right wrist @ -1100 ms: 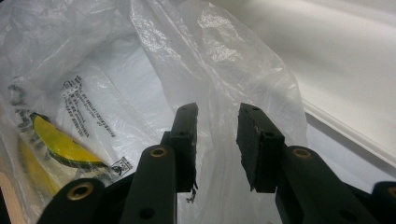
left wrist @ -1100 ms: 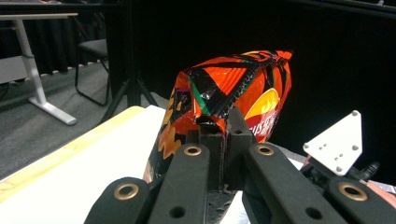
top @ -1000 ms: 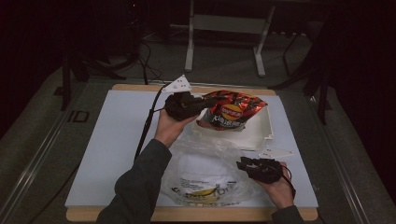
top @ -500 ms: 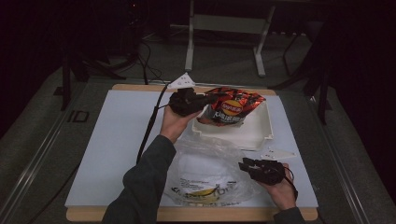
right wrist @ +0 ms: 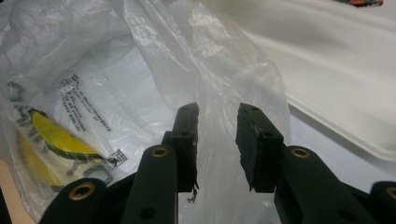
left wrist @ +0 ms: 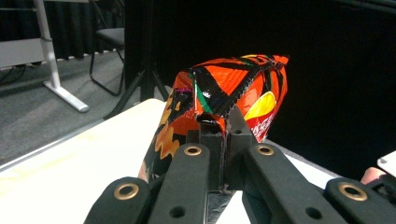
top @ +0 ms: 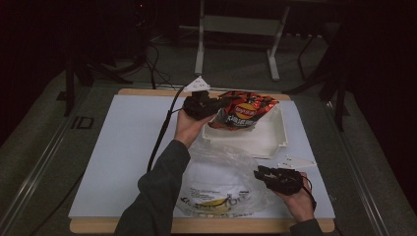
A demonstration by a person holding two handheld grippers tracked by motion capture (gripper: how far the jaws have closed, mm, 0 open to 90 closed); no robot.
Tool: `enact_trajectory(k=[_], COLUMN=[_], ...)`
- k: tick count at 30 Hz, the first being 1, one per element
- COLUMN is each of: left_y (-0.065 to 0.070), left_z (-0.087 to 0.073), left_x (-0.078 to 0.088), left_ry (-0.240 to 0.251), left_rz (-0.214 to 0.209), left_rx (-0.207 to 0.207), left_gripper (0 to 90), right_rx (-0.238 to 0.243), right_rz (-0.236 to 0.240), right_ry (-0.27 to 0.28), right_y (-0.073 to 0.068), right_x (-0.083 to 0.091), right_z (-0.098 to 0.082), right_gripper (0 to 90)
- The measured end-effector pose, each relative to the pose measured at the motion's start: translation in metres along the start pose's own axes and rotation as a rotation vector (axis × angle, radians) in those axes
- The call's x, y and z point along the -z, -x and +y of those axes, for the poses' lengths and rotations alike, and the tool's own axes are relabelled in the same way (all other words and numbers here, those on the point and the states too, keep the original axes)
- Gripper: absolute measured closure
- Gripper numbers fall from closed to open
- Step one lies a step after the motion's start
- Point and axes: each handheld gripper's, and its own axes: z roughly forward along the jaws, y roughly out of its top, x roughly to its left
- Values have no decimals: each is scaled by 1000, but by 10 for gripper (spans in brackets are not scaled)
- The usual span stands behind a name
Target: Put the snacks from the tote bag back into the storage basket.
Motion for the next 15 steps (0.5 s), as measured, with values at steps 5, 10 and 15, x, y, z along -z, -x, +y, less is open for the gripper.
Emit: enact_trajectory(k=[5, 10, 15], left_y=[-8, -17, -24], left_z=[-3, -9, -16], left_x=[-7, -12, -15], left_ry=[-9, -24, -27], left_rz=[3, 3, 9], left_rx=[19, 41, 69], left_gripper=[894, 894, 894], right_rx=[-4, -7, -5], right_rz=[0, 4, 2], right_ry=[6, 9, 2], right_y=[1, 2, 2], right_x=[2, 1, -1], right_z=[2, 2, 1], right_gripper=[687, 686, 686])
